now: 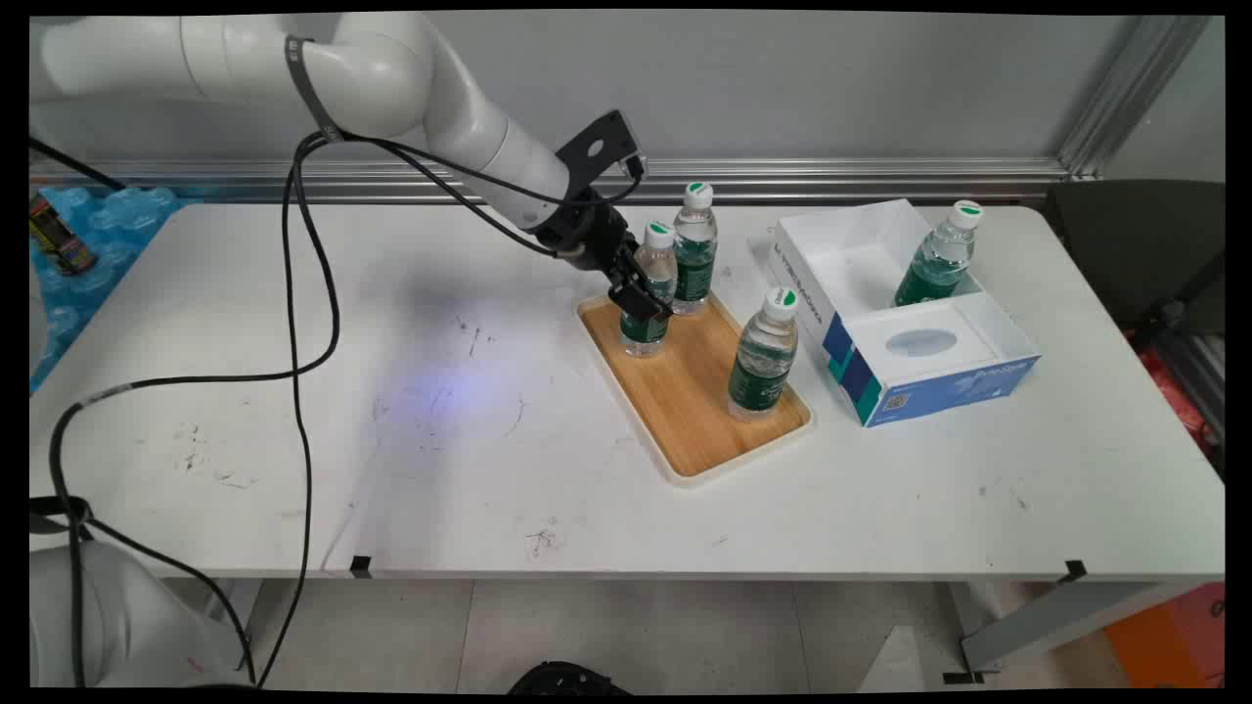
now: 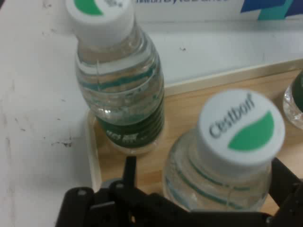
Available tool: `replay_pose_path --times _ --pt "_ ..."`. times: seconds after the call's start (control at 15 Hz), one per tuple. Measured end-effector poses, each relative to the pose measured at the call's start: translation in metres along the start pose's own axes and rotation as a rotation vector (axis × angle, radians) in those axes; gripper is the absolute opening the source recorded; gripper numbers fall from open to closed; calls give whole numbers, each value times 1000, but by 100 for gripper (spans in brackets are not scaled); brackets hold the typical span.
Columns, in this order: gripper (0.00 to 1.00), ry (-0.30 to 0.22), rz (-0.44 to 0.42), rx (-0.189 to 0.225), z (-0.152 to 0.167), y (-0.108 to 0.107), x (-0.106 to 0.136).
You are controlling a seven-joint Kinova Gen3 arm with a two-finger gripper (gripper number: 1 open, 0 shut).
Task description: Pick up the green bottle from the white box
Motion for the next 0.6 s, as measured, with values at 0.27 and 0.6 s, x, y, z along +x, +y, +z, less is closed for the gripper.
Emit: replay_pose_path --times 0.27,0.6 --pt "100 4 -1 -6 -18 4 8" --pt "100 -1 -7 -3 -69 13 30"
